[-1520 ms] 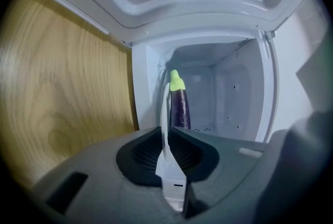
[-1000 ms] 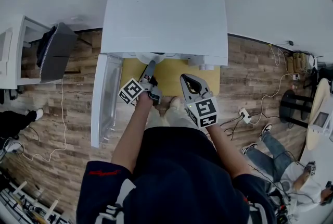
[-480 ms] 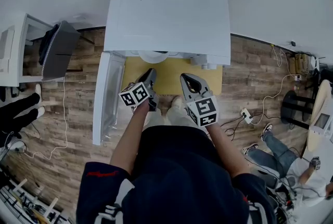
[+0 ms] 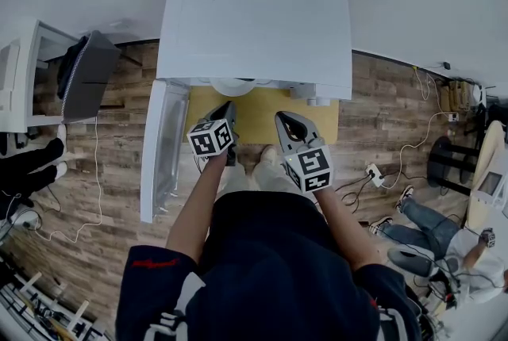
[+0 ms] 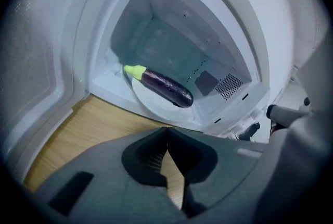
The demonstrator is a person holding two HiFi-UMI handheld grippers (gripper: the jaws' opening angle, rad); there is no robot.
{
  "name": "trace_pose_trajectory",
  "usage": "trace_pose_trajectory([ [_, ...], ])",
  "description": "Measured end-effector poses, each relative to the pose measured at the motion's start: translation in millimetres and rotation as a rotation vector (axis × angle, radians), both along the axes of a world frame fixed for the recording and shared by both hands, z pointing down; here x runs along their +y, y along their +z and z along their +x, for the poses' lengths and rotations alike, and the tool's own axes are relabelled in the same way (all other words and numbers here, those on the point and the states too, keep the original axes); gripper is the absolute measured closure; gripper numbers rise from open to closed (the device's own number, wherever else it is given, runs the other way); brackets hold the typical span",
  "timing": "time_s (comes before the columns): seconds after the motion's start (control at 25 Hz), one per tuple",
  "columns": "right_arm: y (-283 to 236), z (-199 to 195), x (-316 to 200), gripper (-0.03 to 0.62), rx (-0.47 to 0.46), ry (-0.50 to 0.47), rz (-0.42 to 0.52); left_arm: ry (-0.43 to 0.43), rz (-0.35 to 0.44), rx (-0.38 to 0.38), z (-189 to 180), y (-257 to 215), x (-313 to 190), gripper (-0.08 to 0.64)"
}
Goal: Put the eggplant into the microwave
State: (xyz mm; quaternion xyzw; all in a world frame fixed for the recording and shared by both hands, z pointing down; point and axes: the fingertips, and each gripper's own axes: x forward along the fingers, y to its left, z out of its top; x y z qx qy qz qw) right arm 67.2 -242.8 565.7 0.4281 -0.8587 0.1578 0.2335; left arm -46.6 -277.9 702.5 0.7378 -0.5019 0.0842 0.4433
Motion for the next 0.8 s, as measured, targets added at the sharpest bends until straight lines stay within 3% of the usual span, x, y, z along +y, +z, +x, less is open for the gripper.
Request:
trace_pose_trajectory([
  [0.8, 14, 10, 1, 0.580, 0.011, 0.012, -0.040, 0.015, -0.042, -0.011, 12, 4, -34, 0.543],
])
